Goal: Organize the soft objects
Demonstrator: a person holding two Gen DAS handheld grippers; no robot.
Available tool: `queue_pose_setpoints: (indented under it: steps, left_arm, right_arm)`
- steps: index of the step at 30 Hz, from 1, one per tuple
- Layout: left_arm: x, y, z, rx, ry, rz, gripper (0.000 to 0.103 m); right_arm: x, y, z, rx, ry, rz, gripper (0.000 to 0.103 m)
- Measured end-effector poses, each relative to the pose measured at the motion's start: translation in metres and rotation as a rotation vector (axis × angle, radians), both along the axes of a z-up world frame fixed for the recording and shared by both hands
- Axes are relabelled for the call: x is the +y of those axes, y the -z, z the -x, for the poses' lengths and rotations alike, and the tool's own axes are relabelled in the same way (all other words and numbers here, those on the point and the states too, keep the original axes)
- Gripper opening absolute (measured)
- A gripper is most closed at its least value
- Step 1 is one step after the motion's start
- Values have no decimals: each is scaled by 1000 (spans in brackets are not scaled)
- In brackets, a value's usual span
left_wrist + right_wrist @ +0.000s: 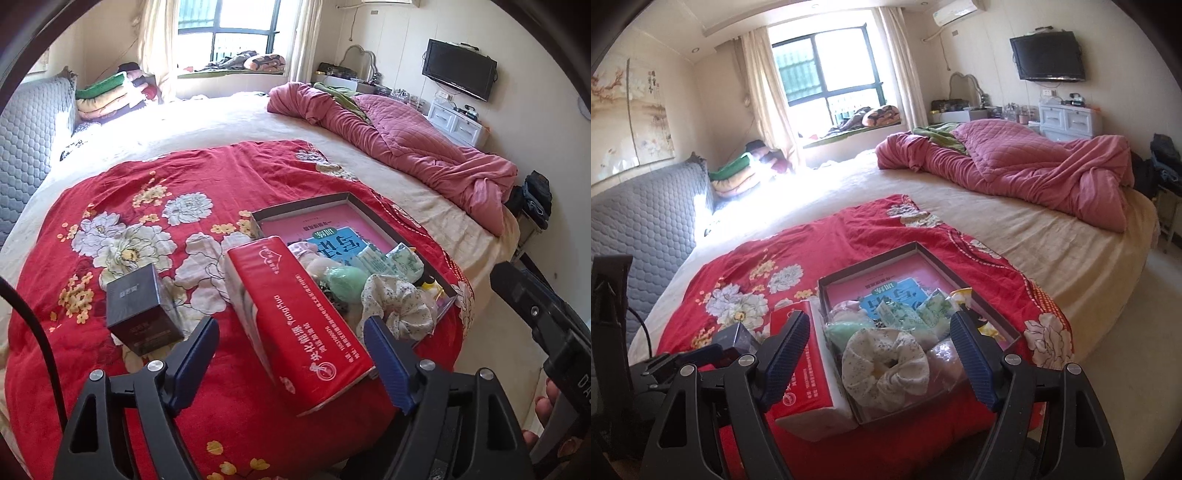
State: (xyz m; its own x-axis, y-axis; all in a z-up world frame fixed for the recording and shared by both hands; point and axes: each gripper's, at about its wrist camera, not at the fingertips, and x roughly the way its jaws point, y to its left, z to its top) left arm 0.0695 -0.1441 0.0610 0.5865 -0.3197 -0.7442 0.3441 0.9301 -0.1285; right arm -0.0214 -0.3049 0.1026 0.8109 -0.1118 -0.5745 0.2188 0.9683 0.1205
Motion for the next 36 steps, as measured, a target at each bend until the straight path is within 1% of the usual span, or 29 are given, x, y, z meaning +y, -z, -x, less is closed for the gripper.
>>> queue_pose_setpoints:
  steps: [3,6,10,17,21,26,29,36]
  left_arm:
    - [10,0,6,-3,-19,-20,80]
    - [19,0,13,3,-40,-34,81]
    - [24,1,24,6,-43,-61,81]
    - [29,9,34,22,-62,-80,81]
    - [28,12,40,27,-75,-86,81]
    - [25,14,44,28,-79,-90,81]
    - [24,16,46,36,-81,-79,81]
    - [20,22,49,48,-73,-82,81]
  right_arm:
    - [8,3,4,23,8,5,80]
    - [12,10,11,52,1,-39,80]
    - [24,21,16,106,-7,14,80]
    - [40,37,21,177,-30,43,80]
    - [36,37,25,170,-5,31,80]
    - [37,38,28,176,4,57,80]
    - [37,41,30,189,10,72,80]
    - [36,46,30,208,13,75,80]
